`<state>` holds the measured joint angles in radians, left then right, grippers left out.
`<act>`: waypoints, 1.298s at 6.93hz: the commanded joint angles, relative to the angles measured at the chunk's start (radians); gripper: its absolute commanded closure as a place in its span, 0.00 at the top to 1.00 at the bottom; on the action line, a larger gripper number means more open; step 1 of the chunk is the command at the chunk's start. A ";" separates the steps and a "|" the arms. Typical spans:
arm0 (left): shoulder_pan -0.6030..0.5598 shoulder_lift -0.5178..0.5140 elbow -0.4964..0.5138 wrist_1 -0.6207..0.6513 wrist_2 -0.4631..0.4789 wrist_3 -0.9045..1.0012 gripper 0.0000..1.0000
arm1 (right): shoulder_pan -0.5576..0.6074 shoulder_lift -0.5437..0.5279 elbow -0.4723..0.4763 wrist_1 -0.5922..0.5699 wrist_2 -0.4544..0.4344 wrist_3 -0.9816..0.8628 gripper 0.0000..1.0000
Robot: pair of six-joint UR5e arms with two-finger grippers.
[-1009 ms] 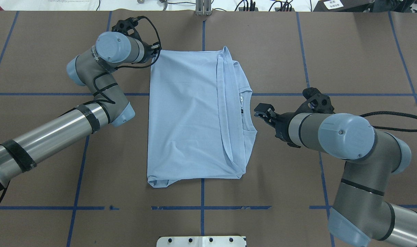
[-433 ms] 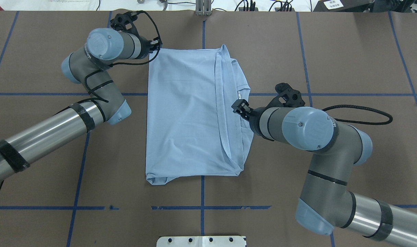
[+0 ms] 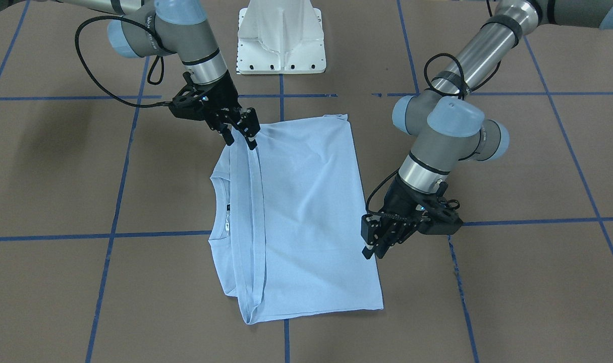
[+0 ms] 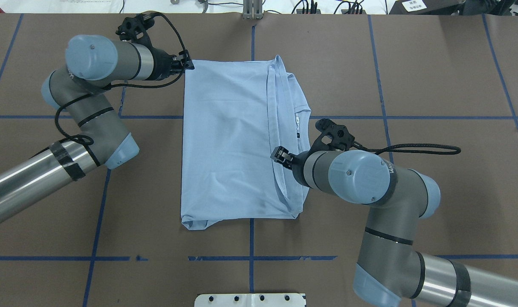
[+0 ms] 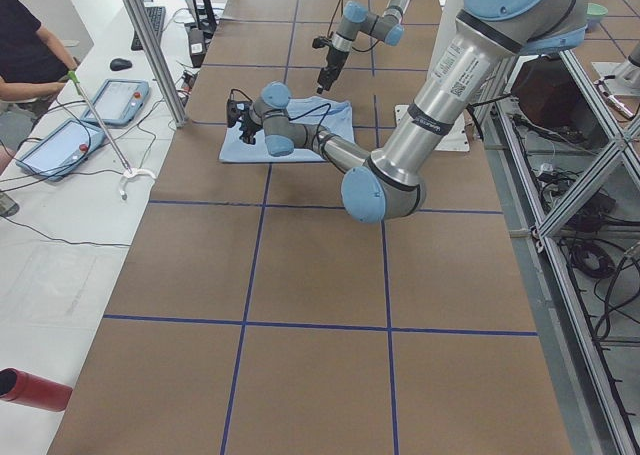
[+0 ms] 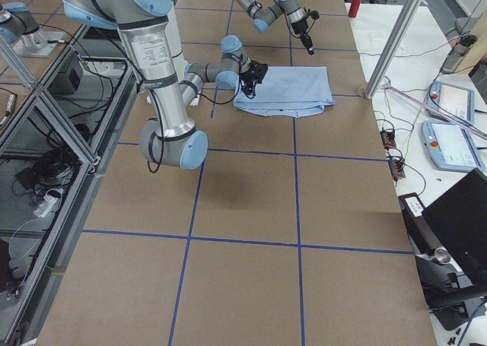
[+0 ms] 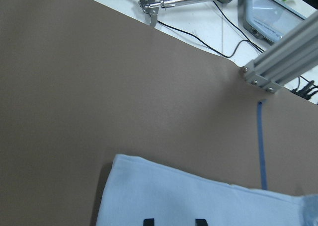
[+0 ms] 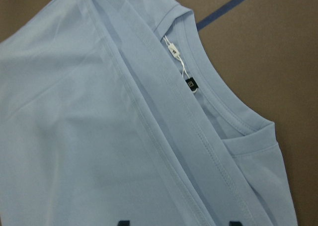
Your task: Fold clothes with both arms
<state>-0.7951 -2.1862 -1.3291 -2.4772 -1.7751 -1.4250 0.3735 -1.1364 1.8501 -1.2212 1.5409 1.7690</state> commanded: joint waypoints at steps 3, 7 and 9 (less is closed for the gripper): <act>0.000 0.039 -0.053 0.003 -0.014 -0.002 0.41 | -0.079 0.000 -0.009 -0.072 -0.036 -0.444 0.33; 0.002 0.040 -0.050 0.003 -0.014 -0.002 0.42 | -0.079 0.004 -0.038 -0.066 -0.036 -0.525 0.33; 0.002 0.039 -0.051 0.003 -0.014 -0.018 0.42 | -0.079 0.003 -0.043 -0.060 -0.025 -0.525 0.00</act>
<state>-0.7931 -2.1470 -1.3799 -2.4743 -1.7886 -1.4357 0.2938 -1.1318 1.8092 -1.2851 1.5094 1.2452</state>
